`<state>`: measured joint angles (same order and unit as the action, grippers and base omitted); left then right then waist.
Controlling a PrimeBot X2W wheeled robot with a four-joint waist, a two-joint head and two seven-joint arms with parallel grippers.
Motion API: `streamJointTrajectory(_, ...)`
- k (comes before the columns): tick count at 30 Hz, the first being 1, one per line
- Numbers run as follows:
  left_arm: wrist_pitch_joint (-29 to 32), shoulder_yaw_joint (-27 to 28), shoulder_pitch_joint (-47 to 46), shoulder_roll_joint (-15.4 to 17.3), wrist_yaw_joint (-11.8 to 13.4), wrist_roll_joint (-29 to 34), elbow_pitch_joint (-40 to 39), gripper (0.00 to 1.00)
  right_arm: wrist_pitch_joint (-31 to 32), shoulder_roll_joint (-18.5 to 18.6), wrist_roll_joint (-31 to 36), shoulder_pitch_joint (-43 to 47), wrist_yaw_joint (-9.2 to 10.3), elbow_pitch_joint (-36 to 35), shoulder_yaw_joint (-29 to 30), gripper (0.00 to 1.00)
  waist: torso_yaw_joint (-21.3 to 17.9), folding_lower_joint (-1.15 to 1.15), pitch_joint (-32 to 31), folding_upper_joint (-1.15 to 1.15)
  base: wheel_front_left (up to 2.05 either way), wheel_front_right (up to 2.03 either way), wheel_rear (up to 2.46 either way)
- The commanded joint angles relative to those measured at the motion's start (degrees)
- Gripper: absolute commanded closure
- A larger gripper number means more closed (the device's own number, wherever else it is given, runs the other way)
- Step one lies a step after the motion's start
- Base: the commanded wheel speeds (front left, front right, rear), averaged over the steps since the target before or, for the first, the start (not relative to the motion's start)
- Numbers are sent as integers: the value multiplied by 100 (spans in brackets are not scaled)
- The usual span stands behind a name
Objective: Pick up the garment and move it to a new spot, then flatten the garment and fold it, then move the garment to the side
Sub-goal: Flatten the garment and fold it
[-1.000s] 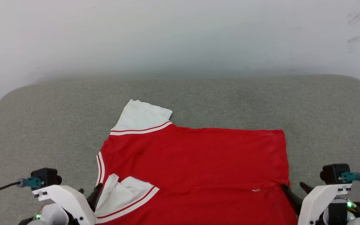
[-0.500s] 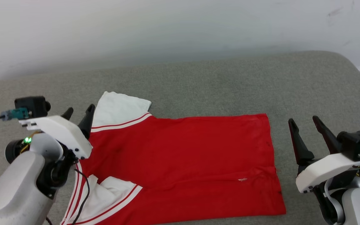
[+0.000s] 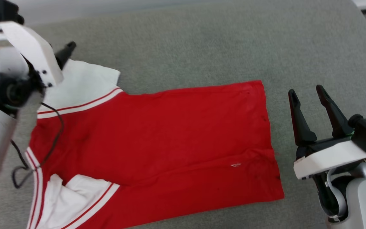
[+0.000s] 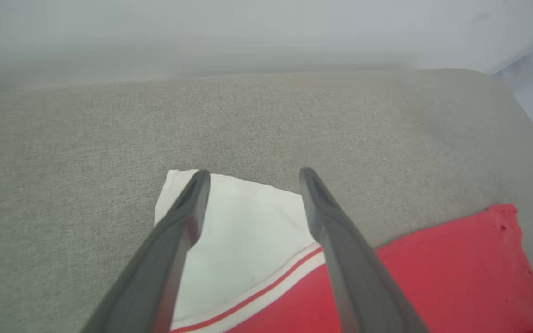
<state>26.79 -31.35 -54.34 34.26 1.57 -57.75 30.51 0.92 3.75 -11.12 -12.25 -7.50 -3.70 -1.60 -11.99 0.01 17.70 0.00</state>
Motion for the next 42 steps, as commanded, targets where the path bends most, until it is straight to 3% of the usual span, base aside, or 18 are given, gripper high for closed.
streamJointTrajectory(1,354,-80,-279,125,-55,19,135,0,-27,-42,-28,-106,2,-105,-54,0,-317,-1,461,0,0,0,0)
streamJointTrajectory(7,1745,-273,-830,676,33,25,456,0,-34,-93,-200,-202,2,-158,-321,0,-734,-1,1021,0,0,0,0)
streamJointTrajectory(12,2164,-295,-973,1169,223,149,429,0,-137,-101,-417,-198,2,-68,-447,0,-955,-1,1395,0,0,0,0)
streamJointTrajectory(17,2738,-409,-673,1236,437,0,511,0,-225,-99,-622,-254,2,63,-532,0,-1028,-1,1581,0,0,0,0)
streamJointTrajectory(20,3242,-435,-334,1061,636,-325,557,88,-223,-99,-696,-297,2,160,-542,0,-1021,-1,1596,0,0,0,0)
streamJointTrajectory(21,3317,-444,-244,1027,688,-385,524,100,-216,-98,-716,-334,2,183,-540,0,-1011,-1,1594,0,0,0,0)
streamJointTrajectory(25,3052,-316,-113,889,758,-506,330,100,-49,-99,-790,-418,2,290,-613,0,-913,-1,1560,0,0,0,0)
streamJointTrajectory(31,2333,-161,-189,819,616,-390,121,100,345,-95,-1008,-709,2,588,-541,0,-658,-1,1364,0,0,0,0)
streamJointTrajectory(37,1515,-80,-451,682,407,-145,18,100,1401,184,-1433,-1416,1,1464,-349,0,-277,-1,946,0,0,0,0)
streamJointTrajectory(42,1189,-177,-561,472,250,6,-90,100,2296,436,-1578,-1902,1,2152,-265,0,29,-1,751,0,0,0,0)
